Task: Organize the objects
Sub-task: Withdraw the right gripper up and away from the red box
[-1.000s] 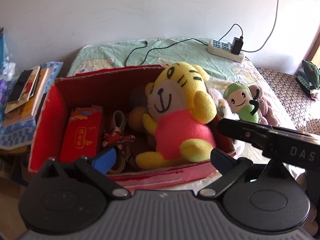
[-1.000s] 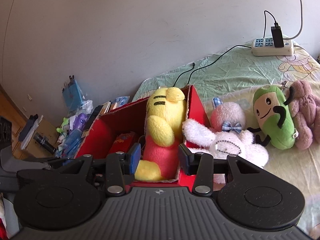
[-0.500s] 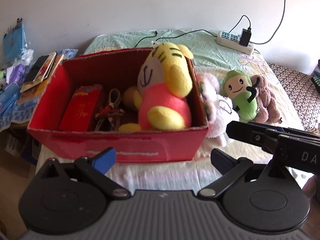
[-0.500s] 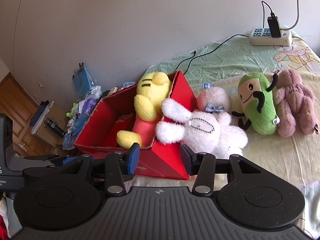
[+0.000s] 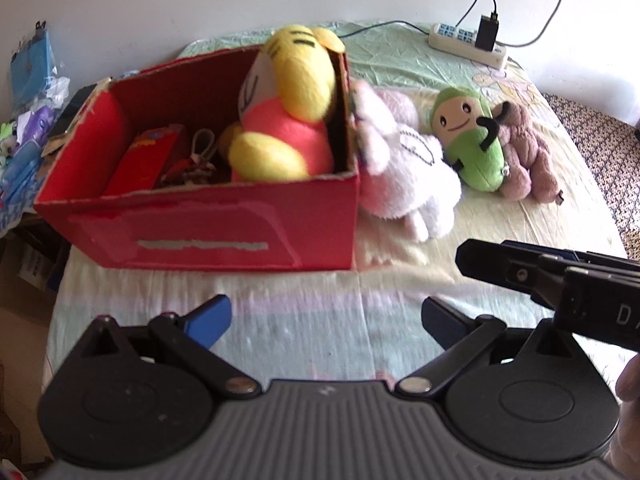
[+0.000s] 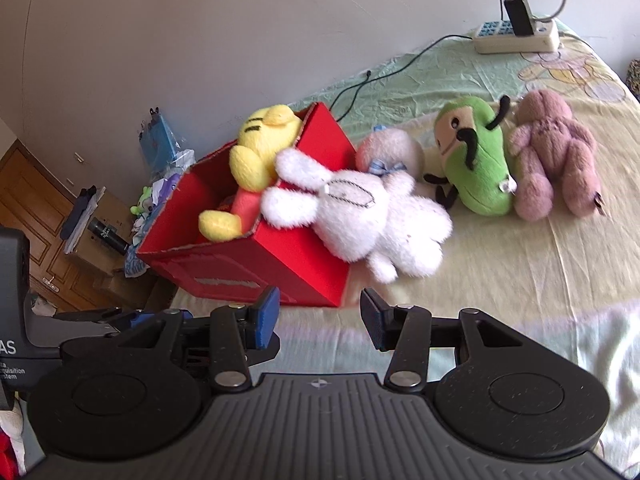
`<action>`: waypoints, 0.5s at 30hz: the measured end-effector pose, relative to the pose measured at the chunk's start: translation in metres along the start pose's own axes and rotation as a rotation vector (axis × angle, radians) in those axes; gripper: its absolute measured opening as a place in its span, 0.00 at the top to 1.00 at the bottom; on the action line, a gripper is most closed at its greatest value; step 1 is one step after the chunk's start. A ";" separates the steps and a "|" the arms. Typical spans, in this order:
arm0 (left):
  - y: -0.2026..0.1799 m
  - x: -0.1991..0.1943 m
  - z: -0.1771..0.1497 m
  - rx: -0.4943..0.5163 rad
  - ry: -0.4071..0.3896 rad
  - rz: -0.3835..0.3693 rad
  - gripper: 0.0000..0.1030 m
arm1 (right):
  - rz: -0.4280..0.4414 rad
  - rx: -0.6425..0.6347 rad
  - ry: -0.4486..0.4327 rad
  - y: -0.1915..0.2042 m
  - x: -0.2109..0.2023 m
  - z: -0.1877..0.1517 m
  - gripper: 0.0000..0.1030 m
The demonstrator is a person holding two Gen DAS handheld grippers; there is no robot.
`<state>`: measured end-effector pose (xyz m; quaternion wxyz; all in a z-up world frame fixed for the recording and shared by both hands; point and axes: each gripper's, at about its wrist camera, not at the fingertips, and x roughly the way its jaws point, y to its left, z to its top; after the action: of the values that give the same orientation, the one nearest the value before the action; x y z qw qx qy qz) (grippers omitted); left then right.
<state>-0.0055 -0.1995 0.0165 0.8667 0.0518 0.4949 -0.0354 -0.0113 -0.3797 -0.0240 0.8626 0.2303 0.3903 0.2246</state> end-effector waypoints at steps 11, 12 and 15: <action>-0.024 0.029 -0.010 0.070 0.064 -0.007 0.02 | -0.071 0.093 0.027 -0.026 -0.003 -0.020 0.52; -0.024 0.031 -0.010 0.080 0.066 -0.013 0.02 | -0.080 0.101 0.024 -0.027 -0.002 -0.019 0.52; -0.023 0.037 -0.007 0.106 0.072 -0.017 0.02 | -0.100 0.134 0.022 -0.030 0.000 -0.016 0.52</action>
<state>0.0048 -0.2221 -0.0203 0.8439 0.0948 0.5237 -0.0669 -0.0175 -0.3994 -0.0506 0.8510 0.2652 0.4251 0.1572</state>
